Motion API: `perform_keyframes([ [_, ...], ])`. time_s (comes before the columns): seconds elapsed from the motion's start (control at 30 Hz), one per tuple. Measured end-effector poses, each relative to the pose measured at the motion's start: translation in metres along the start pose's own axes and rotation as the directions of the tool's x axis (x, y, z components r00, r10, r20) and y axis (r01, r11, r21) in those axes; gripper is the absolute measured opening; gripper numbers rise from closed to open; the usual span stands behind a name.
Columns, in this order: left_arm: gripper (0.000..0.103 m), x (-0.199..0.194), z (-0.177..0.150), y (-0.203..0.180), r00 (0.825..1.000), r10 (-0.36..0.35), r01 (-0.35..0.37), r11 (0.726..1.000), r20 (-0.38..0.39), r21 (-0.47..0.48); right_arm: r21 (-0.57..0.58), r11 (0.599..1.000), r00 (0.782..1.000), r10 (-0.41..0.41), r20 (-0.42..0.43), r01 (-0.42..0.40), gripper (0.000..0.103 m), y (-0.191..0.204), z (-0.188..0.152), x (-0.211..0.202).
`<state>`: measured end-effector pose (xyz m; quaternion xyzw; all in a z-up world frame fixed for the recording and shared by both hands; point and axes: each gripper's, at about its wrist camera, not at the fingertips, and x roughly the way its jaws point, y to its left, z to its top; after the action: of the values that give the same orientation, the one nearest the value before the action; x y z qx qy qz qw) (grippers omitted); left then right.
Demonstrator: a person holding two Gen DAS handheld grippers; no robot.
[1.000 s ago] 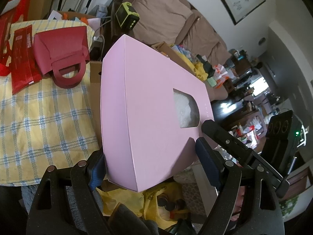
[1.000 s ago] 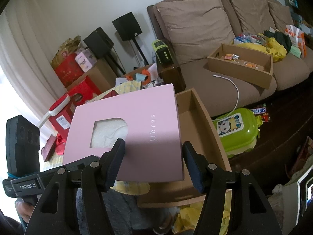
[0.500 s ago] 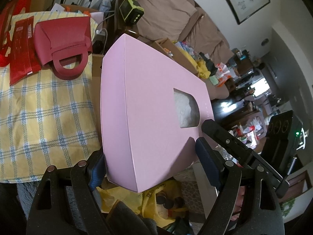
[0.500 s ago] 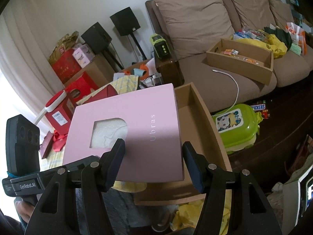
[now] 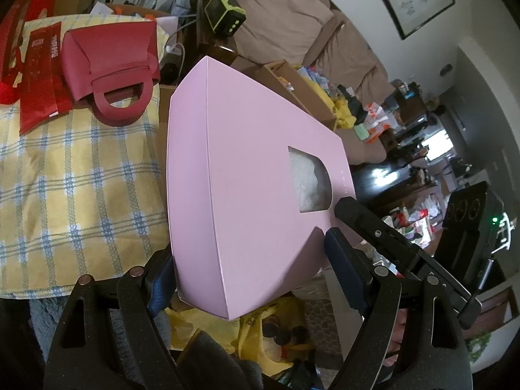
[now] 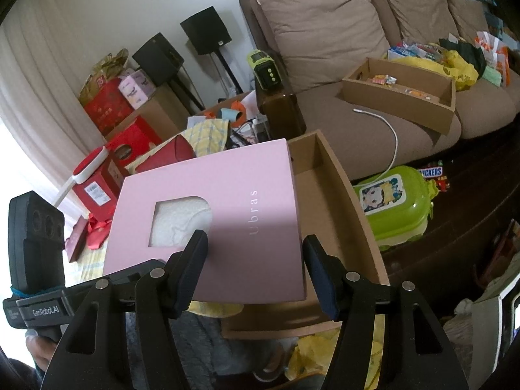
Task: Organize objects
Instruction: 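Carry the pink box with both grippers over the open cardboard box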
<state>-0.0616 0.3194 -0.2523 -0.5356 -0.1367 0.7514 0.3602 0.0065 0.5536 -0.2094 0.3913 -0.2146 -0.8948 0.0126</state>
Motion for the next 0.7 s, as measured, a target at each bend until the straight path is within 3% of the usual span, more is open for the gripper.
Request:
perform_keyframes([
  [0.7,0.081,0.000,-0.003,0.007,0.999,0.041,-0.041,0.999,-0.008,-0.023,0.015,0.999,0.999,0.036,-0.034,-0.035,0.063,0.000,-0.004,0.014],
])
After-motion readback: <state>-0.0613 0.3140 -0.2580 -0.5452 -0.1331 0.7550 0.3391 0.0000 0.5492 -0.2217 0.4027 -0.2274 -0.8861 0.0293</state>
